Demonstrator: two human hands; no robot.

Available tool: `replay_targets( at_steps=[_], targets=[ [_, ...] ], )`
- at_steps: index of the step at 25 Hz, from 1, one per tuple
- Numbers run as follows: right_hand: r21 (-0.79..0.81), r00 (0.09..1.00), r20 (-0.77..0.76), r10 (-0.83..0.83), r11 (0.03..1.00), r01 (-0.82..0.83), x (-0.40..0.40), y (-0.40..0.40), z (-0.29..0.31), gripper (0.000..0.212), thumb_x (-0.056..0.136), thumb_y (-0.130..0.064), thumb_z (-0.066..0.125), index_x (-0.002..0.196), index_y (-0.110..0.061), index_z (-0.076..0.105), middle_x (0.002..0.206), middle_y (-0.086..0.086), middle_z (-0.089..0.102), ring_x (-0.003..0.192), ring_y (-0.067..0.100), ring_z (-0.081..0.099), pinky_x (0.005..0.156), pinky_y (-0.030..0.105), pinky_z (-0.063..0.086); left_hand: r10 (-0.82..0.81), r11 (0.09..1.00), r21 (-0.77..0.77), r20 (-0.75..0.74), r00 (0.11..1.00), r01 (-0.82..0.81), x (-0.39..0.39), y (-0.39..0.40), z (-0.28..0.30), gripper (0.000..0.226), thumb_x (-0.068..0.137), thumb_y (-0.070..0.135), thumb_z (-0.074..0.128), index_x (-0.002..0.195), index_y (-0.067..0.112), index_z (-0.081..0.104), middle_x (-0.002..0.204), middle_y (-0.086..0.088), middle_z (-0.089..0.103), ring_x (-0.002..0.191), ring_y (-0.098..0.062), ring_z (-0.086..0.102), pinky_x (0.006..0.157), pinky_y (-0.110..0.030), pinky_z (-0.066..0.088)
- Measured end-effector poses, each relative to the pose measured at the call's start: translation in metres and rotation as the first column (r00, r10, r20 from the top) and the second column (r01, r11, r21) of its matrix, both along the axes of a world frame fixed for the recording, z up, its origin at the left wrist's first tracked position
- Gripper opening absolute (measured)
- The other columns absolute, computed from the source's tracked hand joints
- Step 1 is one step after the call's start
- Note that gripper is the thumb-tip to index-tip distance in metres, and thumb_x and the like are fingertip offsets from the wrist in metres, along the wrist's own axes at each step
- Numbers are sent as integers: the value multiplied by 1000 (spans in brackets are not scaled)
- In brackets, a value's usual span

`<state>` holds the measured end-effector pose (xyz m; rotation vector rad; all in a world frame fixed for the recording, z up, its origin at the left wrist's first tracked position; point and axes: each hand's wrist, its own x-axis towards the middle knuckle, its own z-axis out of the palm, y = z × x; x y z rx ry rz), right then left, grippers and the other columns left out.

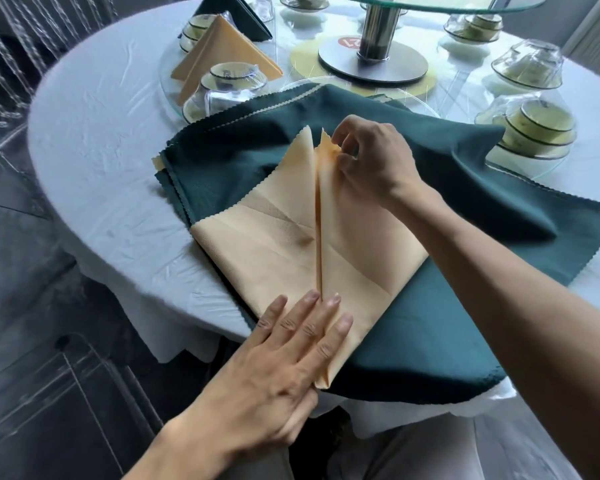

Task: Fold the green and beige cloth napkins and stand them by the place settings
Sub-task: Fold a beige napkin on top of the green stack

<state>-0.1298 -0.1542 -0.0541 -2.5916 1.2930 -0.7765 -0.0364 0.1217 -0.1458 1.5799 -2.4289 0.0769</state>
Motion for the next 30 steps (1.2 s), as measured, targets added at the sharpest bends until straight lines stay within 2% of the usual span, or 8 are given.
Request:
replay_targets(
  at_steps=[4,7,11,19,22,25,28,30],
  targets=[
    [-25,998,40,-42,999,43,2,1,-6,25,82,-10,55,102,-23,63,93,-4,68,93,23,59,73,33,45,49,998,-42,18,999,-49,-9,-2,-1,75,91,39,51,156,11,24,163,-12,19,151,-30,16,117,-50,20],
    [-39,997,58,-58,997,61,4,3,-11,23,84,-11,55,104,-21,62,98,-3,67,97,23,58,72,31,40,58,996,-72,35,998,-55,-13,-7,-3,67,101,52,36,155,14,28,162,-11,23,151,-29,19,116,-49,22],
    [-110,998,55,-39,993,45,7,11,-18,22,87,-10,53,106,-18,61,104,-2,65,100,23,55,75,33,40,53,997,-54,37,998,-51,-13,-9,-6,62,104,48,27,154,11,31,162,-11,25,151,-26,19,116,-49,23],
    [-237,998,54,-18,971,31,15,10,-30,20,86,-7,51,97,-17,65,103,3,62,93,27,55,74,34,41,81,994,-82,41,996,-77,-16,-10,-9,56,100,38,40,149,12,42,156,-8,38,147,-23,31,112,-47,30],
    [-309,969,242,56,951,23,1,37,-15,17,83,-7,56,93,-14,68,110,4,63,97,28,57,81,39,44,75,992,-100,4,997,-74,-17,-10,-10,54,99,34,40,148,12,44,155,-7,40,145,-23,34,111,-48,32],
    [-232,933,329,146,970,-70,-44,106,-19,13,87,-3,60,92,-9,69,103,2,68,93,24,63,82,41,47,78,990,-117,-20,997,-80,-19,-11,-13,56,95,29,48,148,10,44,156,-8,39,146,-24,33,111,-48,32],
    [-54,957,139,256,966,-251,-96,171,-48,27,96,-13,52,118,-9,67,130,3,62,122,20,56,99,37,44,58,993,-108,5,998,-57,-18,-11,-15,65,85,23,58,147,10,44,154,-11,41,145,-26,34,112,-49,31],
    [58,926,-152,345,939,-340,-114,182,-66,47,100,-30,40,145,-15,45,155,2,37,145,18,30,115,40,29,44,992,-118,2,999,-44,-17,-13,-14,60,84,24,53,143,10,50,149,-12,48,143,-27,38,111,-50,33]
  ],
)
